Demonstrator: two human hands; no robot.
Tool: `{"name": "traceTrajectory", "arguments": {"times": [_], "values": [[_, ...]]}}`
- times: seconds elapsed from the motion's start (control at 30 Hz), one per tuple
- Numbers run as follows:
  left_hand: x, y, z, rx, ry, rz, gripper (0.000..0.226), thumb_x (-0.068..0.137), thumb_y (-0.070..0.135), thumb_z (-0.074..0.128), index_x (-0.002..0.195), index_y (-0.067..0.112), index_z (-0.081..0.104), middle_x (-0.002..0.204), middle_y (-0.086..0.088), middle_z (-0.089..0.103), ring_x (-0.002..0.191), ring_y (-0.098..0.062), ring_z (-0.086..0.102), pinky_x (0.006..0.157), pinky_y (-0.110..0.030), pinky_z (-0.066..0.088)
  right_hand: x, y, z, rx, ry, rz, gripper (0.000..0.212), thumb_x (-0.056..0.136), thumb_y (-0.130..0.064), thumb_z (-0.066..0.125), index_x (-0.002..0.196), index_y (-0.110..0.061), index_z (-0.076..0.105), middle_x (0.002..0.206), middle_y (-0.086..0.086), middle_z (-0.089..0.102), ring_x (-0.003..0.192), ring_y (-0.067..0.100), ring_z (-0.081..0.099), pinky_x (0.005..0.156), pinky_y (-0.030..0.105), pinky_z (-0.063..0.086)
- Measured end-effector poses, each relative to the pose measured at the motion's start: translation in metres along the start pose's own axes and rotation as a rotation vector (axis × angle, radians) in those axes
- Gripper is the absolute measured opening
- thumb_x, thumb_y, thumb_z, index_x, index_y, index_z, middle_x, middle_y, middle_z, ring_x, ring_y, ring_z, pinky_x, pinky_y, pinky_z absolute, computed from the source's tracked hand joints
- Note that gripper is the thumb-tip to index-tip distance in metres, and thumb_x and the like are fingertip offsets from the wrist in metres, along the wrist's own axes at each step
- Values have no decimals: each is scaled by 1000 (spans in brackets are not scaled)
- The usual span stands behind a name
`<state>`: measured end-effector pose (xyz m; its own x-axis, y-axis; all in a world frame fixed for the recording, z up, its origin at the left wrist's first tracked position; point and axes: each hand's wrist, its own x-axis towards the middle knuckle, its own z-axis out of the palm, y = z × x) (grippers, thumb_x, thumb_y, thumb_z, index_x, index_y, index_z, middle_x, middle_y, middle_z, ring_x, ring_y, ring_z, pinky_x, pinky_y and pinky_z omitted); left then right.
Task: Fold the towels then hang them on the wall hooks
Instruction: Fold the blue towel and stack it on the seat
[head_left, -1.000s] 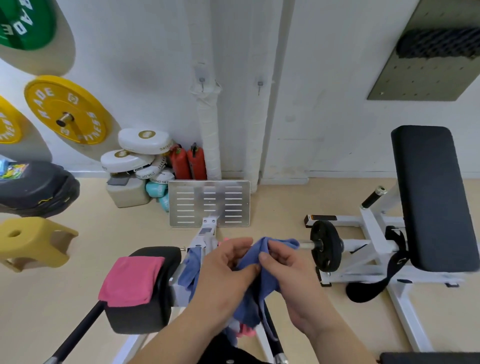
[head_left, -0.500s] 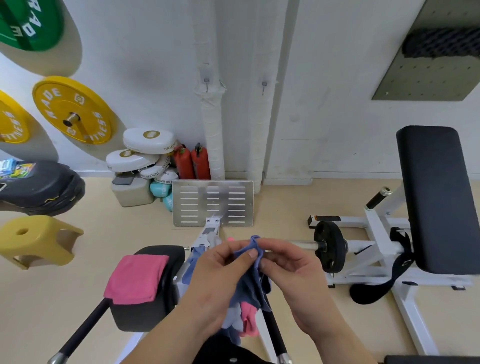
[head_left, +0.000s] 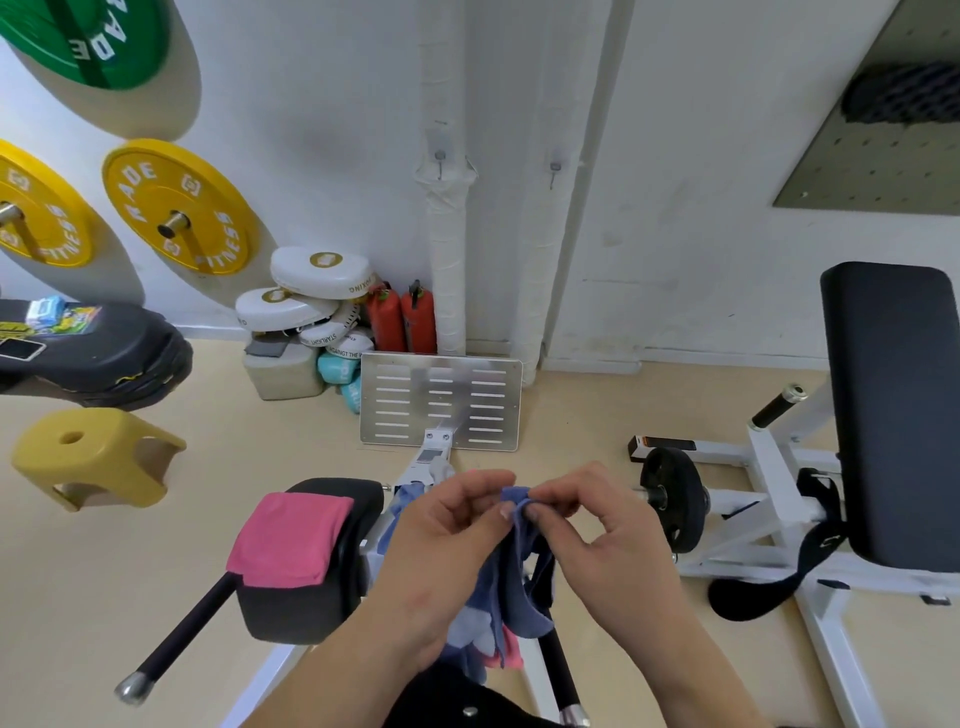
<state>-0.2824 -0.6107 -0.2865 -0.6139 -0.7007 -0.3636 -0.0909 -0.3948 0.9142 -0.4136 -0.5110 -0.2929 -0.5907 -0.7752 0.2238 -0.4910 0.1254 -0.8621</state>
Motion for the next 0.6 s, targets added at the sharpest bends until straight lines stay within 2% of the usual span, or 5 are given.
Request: {"name": "traceTrajectory", "arguments": {"times": [0.13, 0.27, 0.5, 0.6], "values": [[-2, 4, -1, 62, -17, 55, 24, 98, -1, 63, 106, 14, 79, 104, -5, 81, 103, -19, 75, 90, -24, 58, -1, -3, 1, 136, 15, 95, 42, 83, 1, 80, 95, -39, 78, 80, -8, 69, 79, 13, 65, 76, 11, 48], [-7, 9, 4, 102, -44, 92, 30, 100, 1, 60, 100, 22, 82, 102, 1, 81, 101, -11, 75, 85, -17, 57, -1, -4, 0, 258, -18, 199, 43, 86, -2, 78, 94, -44, 82, 84, -5, 74, 87, 14, 71, 79, 16, 53], [-5, 9, 5, 130, -36, 143, 33, 87, -5, 74, 98, 25, 82, 100, -7, 79, 102, -25, 74, 94, -33, 60, -1, -11, 1, 433, 24, 267, 36, 87, 5, 75, 86, -29, 85, 87, 0, 79, 86, 12, 75, 76, 16, 55], [-3, 9, 7, 169, 4, 158, 32, 90, -5, 70, 94, 25, 83, 96, -2, 81, 98, -17, 76, 88, -24, 59, -2, -7, 0, 397, -2, 266, 35, 87, 1, 76, 88, -33, 84, 88, -1, 73, 87, 15, 74, 78, 19, 54]]}}
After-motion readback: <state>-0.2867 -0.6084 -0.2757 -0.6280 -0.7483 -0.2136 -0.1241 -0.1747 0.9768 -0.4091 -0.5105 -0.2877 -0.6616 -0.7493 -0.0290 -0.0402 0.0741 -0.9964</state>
